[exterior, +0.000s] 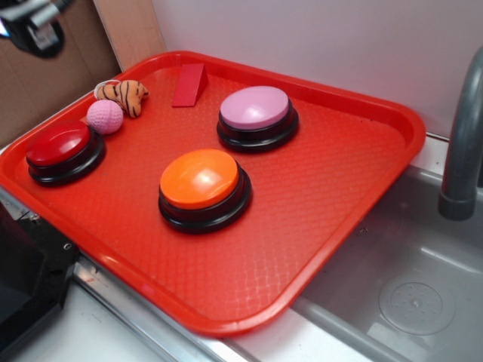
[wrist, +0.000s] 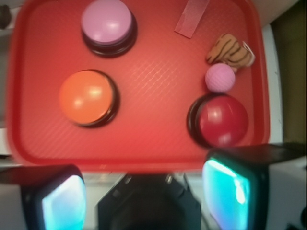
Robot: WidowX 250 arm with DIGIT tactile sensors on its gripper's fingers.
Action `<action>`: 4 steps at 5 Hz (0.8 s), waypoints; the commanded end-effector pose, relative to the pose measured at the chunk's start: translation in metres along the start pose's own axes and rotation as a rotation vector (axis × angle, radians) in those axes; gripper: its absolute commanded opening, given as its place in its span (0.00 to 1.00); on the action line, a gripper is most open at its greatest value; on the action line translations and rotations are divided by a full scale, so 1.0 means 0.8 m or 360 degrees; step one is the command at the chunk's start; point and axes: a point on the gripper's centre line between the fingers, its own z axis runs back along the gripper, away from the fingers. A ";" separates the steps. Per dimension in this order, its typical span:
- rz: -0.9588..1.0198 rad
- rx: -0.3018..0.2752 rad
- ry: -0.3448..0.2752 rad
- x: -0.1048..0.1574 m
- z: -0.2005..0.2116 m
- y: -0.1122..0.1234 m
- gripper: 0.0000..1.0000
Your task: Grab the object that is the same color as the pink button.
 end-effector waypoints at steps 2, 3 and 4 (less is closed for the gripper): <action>0.0059 0.0303 -0.0089 0.051 -0.085 0.083 1.00; 0.0136 0.0380 -0.0086 0.057 -0.098 0.104 1.00; 0.0234 0.0462 -0.0072 0.071 -0.115 0.134 1.00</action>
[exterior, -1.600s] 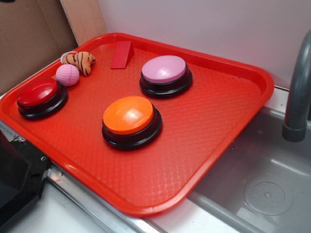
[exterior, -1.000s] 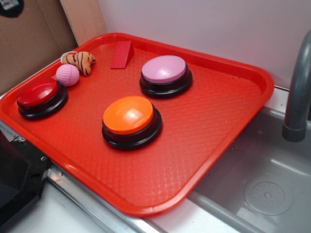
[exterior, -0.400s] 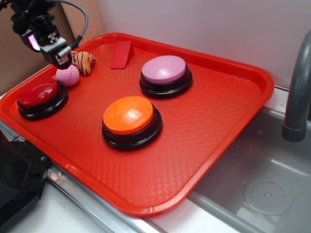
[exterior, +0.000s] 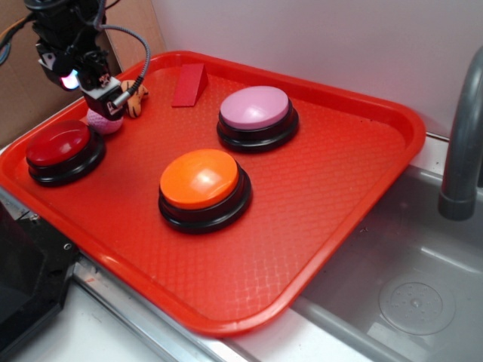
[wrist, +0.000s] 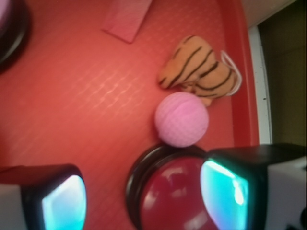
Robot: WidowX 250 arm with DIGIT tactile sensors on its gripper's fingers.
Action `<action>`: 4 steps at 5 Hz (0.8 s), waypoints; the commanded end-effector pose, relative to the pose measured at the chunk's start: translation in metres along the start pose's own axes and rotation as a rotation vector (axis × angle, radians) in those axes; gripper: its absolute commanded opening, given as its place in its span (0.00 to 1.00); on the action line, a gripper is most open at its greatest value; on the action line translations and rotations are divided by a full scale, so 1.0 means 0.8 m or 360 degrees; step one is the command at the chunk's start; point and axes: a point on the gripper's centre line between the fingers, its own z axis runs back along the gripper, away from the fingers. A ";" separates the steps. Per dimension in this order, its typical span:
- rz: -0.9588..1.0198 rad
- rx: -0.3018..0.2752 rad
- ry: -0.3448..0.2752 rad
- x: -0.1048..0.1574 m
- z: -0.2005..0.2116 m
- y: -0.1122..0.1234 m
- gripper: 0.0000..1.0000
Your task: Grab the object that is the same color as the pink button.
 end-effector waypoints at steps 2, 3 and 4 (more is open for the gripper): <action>0.0137 0.0113 -0.0010 0.047 -0.053 0.041 1.00; 0.0131 0.0109 0.0049 0.045 -0.061 0.038 1.00; 0.0186 0.0127 0.0131 0.037 -0.063 0.034 0.89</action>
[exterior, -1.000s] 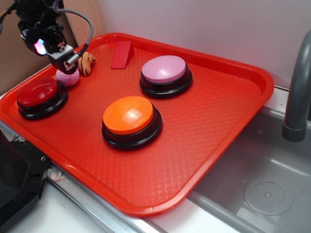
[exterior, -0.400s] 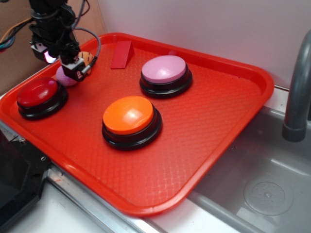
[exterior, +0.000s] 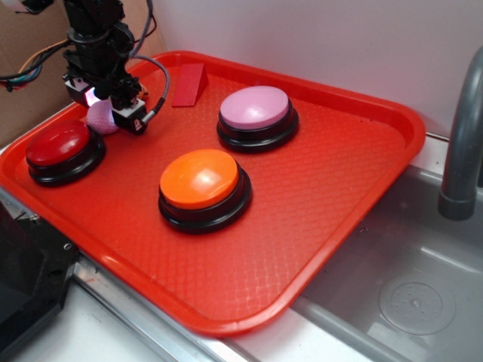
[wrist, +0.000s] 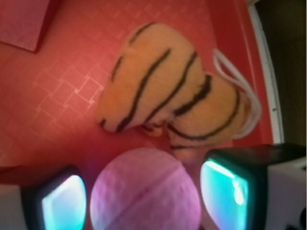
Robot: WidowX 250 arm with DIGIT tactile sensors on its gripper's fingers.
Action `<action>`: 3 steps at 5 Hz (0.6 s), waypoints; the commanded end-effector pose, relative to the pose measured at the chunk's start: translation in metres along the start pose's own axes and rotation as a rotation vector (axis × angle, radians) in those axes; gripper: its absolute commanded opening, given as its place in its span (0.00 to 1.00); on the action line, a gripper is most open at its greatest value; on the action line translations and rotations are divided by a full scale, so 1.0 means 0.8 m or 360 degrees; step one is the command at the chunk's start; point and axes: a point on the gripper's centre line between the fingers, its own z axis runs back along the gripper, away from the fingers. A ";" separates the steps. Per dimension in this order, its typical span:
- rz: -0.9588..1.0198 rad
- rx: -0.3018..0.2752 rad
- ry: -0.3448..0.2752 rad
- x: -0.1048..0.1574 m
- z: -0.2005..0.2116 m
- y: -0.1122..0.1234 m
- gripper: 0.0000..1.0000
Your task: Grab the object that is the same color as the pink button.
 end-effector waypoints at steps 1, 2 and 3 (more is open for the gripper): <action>0.0037 -0.0012 0.0074 0.002 0.008 0.009 0.00; 0.0024 -0.0025 0.0101 0.006 0.014 0.009 0.00; 0.0058 -0.0100 -0.0002 0.014 0.047 0.000 0.00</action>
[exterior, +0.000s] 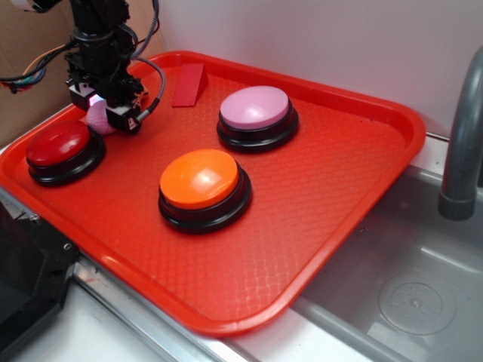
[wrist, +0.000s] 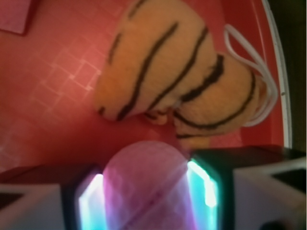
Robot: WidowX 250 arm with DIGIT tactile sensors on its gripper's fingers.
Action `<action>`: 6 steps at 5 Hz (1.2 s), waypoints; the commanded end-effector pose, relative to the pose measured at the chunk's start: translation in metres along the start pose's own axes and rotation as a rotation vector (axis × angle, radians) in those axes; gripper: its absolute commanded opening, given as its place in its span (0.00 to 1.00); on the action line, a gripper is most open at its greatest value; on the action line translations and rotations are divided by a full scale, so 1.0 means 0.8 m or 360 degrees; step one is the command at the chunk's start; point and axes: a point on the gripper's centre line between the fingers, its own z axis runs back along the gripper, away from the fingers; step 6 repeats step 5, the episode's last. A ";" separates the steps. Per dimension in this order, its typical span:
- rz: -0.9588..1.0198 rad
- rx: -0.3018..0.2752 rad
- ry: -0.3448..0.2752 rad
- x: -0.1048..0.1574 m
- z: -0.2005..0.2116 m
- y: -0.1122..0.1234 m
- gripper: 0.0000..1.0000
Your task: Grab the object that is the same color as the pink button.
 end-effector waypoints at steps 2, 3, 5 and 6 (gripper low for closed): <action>-0.0103 -0.0386 -0.0395 0.005 0.157 -0.061 0.00; -0.0252 -0.0515 -0.0420 -0.003 0.200 -0.102 0.00; -0.0230 -0.0536 -0.0437 -0.010 0.194 -0.120 0.00; -0.0230 -0.0536 -0.0437 -0.010 0.194 -0.120 0.00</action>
